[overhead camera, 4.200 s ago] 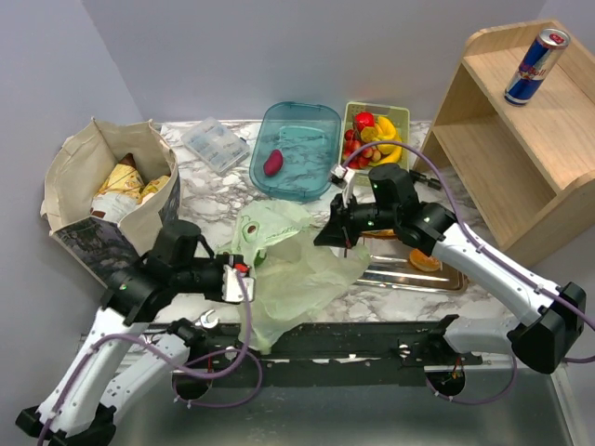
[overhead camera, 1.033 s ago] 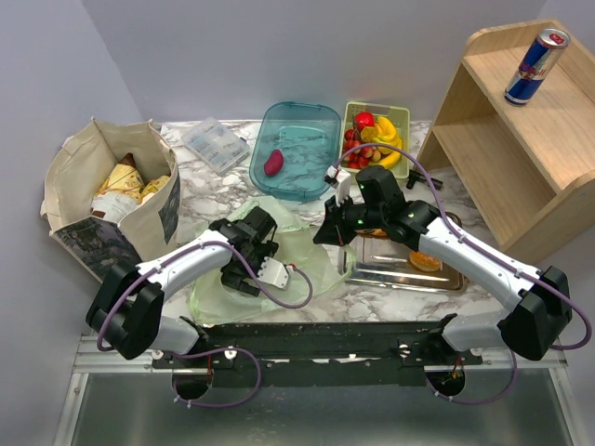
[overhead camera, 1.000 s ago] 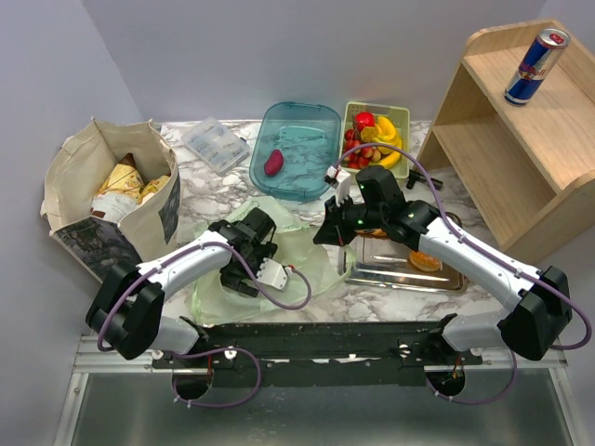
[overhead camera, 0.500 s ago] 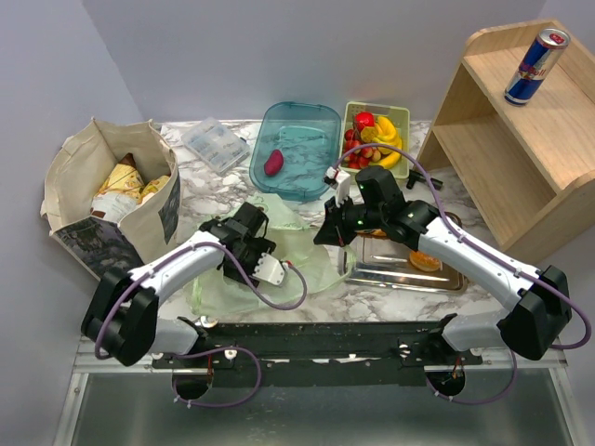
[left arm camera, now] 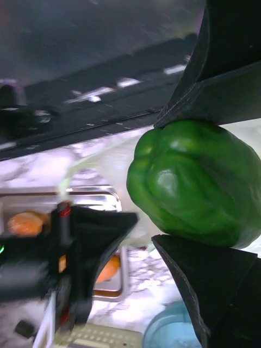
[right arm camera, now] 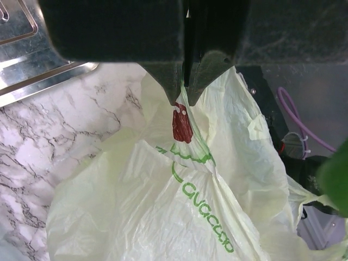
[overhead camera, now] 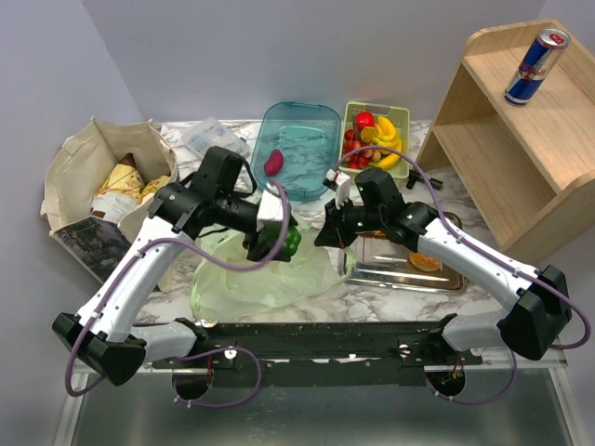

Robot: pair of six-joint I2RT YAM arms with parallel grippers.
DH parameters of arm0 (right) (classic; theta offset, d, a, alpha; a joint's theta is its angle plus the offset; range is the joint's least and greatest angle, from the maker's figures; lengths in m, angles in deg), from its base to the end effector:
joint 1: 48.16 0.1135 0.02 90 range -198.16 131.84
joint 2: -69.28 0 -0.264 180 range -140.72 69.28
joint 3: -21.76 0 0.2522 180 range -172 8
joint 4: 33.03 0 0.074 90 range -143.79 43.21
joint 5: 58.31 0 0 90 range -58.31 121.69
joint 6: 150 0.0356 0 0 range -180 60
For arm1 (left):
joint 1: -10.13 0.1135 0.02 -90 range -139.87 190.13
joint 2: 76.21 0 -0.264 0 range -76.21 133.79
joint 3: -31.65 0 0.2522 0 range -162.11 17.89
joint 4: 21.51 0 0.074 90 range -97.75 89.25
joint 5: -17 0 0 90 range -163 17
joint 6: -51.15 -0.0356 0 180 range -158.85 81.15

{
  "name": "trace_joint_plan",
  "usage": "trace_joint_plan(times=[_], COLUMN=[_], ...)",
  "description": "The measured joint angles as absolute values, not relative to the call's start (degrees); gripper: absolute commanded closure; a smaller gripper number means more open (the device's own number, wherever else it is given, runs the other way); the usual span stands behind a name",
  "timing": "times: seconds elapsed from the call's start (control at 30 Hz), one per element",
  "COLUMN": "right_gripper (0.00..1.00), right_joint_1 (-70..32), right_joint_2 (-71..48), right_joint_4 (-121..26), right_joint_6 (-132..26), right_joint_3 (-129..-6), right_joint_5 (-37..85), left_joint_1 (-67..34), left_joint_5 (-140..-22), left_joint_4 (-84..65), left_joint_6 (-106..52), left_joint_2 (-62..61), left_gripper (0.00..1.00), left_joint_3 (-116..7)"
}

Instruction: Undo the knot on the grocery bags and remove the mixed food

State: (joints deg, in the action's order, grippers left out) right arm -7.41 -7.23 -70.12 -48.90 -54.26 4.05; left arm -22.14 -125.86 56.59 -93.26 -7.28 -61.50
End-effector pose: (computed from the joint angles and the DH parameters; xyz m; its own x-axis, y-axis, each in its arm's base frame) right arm 0.2121 0.2046 0.3037 -0.6183 -0.3076 -0.7232 -0.7518 0.4997 0.4302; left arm 0.1636 -0.1369 0.3862 0.1877 0.4621 -0.8667 0.9743 -0.1996 0.1046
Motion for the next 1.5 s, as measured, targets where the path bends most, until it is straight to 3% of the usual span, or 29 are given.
trace_joint_plan(times=[0.13,0.23,0.57,0.63,0.77,0.83,1.17,1.33,1.5], right_gripper=[0.99,0.99,0.99,0.99,0.99,0.99,0.99,0.99,0.99], right_joint_1=[-7.41,-7.41,-7.41,-7.41,-8.07,-8.29,-8.53,-8.53,-8.53], right_joint_2=[-7.21,-6.95,-2.18,-1.92,-2.25,-2.64,-2.84,-2.84,-2.84], right_joint_4=[-69.95,-69.99,-73.31,-73.75,-75.17,-75.89,-75.24,-74.47,-71.80], right_joint_6=[-48.90,-49.17,-54.56,-55.72,-57.32,-57.78,-58.50,-58.04,-57.78], right_joint_3=[-52.97,-51.44,-48.60,-48.62,-49.10,-50.08,-51.90,-54.93,-62.58], right_joint_5=[4.34,4.54,7.07,7.49,8.29,8.45,8.51,8.99,9.15], left_joint_1=[-16.83,-12.18,-9.36,-9.07,-8.96,-8.96,-7.72,0.46,10.45], left_joint_5=[-135.02,-131.58,-111.89,-110.82,-110.06,-109.71,-103.74,-101.77,-111.10], left_joint_4=[41.77,26.66,16.70,16.81,16.85,17.33,30.82,36.50,41.55], left_joint_6=[-69.81,-55.43,-50.01,-49.90,-49.05,-48.87,-49.94,-48.76,-54.07], left_joint_2=[-6.54,-3.66,28.23,32.87,40.30,41.26,32.04,16.58,1.81], left_gripper=[0.73,0.73,0.66,0.54,0.06,0.01,0.01,0.02,0.02], left_joint_3=[-62.84,-62.84,-83.38,-85.68,-90.49,-90.75,-96.26,-93.83,-86.53])
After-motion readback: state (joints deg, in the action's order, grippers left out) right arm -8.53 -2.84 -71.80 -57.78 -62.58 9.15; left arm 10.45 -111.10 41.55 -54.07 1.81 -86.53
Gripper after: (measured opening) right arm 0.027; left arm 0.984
